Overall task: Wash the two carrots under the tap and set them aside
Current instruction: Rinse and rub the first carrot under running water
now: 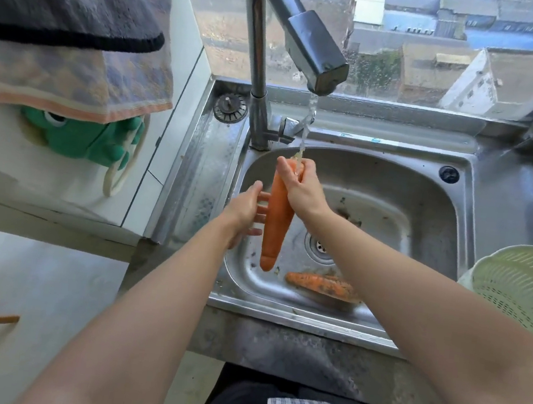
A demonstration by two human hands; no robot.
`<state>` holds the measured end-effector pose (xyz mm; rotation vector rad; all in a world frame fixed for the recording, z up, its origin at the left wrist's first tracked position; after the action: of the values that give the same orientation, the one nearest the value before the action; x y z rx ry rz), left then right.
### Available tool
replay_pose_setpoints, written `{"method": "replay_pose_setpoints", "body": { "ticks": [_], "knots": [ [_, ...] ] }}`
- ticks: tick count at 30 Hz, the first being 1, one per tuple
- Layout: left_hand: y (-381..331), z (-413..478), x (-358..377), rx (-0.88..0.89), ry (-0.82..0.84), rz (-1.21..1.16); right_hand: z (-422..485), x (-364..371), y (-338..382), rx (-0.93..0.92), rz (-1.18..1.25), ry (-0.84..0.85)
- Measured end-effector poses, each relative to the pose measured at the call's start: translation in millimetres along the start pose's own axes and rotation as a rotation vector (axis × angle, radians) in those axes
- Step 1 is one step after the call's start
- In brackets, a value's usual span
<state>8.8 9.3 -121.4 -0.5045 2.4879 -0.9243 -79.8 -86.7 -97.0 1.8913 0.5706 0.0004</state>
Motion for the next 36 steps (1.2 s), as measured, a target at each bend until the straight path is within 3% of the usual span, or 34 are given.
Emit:
{"method": "replay_pose_setpoints", "body": {
  "ticks": [11,19,23,27,32,36],
  "knots": [
    [-35.3,3.2,35.6,0.112,-0.025,-0.086,2.8,-24.3,-13.7,0.086,-0.082,0.104],
    [-31.8,13.5,5.8,0.071,-0.266,-0.346,-9.8,-29.2,-33.8,0.143,-0.245,0.414],
    [-17.5,15.2,1.2,-0.094,-0.247,-0.455,-4.4,-20.6,-13.6,-0.113,-0.347,0.269],
    [-11.4,18.2,-9.9,-0.179,-0.282,-0.512,-7.3,-3.8,-2.4,-0.272,-0.372,0.346],
    [-14.4,13.5,7.9,-0.222,-0.230,-0.556,-4.1,-22.1,-8.4,-0.163,-0.315,0.370],
    [-40.0,7.7,51.9,-0.156,-0.043,-0.528,7.6,-62.2,-29.8,0.054,-0.274,0.197]
  ]
}}
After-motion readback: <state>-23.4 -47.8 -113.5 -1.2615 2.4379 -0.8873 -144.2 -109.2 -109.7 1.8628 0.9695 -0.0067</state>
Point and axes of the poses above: each hand's wrist, its own z-axis towards the middle knuckle, its own x-axis out of the palm, y = z × x, the point moved 8 cm from there along z, towards the middle knuckle, and after that the axes turned 11 degrees about -y, right-handed, at the moved point
